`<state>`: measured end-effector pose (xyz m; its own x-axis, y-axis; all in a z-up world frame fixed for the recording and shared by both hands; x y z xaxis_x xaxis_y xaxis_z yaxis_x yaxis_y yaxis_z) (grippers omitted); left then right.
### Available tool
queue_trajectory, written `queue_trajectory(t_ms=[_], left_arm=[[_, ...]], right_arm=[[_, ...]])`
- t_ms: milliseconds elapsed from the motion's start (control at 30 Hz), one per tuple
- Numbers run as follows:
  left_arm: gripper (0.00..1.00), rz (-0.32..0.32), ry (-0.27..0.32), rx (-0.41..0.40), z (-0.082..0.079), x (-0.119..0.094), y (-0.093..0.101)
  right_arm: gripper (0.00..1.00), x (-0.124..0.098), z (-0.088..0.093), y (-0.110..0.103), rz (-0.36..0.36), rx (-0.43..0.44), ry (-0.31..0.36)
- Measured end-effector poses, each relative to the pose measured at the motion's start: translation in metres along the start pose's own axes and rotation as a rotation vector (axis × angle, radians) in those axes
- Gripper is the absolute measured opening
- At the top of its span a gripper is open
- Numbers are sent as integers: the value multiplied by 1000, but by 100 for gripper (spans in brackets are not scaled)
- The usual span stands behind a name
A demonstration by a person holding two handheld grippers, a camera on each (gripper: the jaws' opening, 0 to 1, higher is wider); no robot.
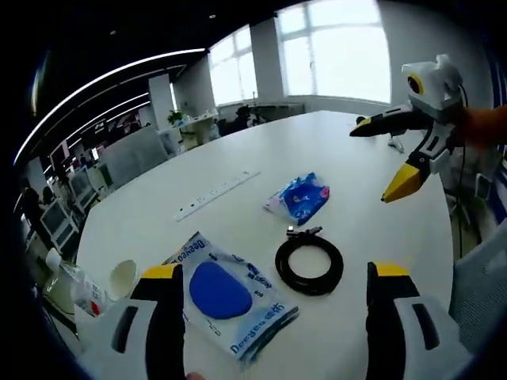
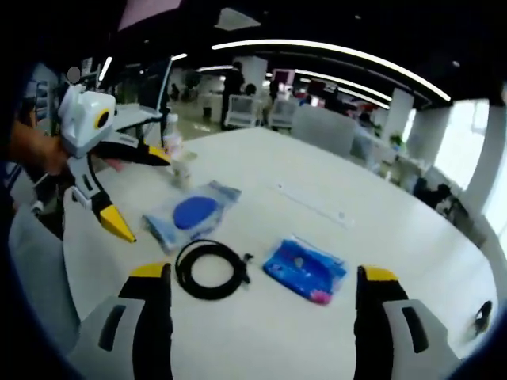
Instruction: Arrange the tabletop items into an orderly group along one side of the table until the central work area is clear of visible clutter.
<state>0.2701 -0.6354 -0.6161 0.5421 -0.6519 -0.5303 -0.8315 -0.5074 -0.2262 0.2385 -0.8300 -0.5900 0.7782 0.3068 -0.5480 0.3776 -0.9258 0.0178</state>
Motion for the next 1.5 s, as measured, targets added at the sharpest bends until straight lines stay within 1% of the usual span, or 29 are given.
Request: queue_trajectory(t_ms=[100, 200, 300, 467, 567, 667, 733, 900, 1000, 1200, 1267, 1400, 1500], left_arm=[[95, -6, -8, -2, 8, -1, -2], [93, -11, -9, -11, 13, -2, -3], [92, -11, -18, -15, 23, -1, -3], [87, -14, -39, -31, 40, 1, -5], [79, -17, -66, 3, 51, 2, -9], [78, -17, -86, -16, 61, 2, -12], [76, -14, -90, -19, 64, 2, -13], [70, 8, -104, 11, 68, 7, -13], [66, 29, -115, 9, 71, 11, -10], [59, 54, -126, 40, 76, 17, -2], [56, 64, -136, 55, 78, 19, -1], [52, 70, -142, 73, 79, 22, -1], [48, 84, -143, 83, 78, 26, -1]], right_arm=[[93, 3, 1, -6, -10, 2, -2], [90, 5, 1, -12, -21, -28, -7], [89, 10, 4, -20, -38, -36, -13], [85, 15, 7, -26, -54, -56, -24], [83, 18, 11, -27, -58, -67, -37], [83, 19, 16, -27, -61, -56, -42], [82, 22, 19, -27, -62, -54, -50], [79, 29, 24, -29, -76, -59, -71], [76, 33, 23, -31, -81, -68, -77], [73, 43, 22, -35, -102, -74, -82], [69, 47, 24, -36, -114, -78, -91], [58, 52, 24, -39, -130, -93, -109], [56, 56, 25, -39, -134, -100, -116]])
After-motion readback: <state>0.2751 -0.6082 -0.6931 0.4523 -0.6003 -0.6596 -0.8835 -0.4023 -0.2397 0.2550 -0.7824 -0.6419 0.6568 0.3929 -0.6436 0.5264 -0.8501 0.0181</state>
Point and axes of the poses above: the point that each gripper's makers call its tool centre point, and the gripper's own axes: x roughly forward along the fingers, y roughly to its right, z roughly out of its underside, the point moved 3 cm from there along -x, roughly backward along the fingers, and after that the axes turned 10 degrees about x, right-handed, at the moved point
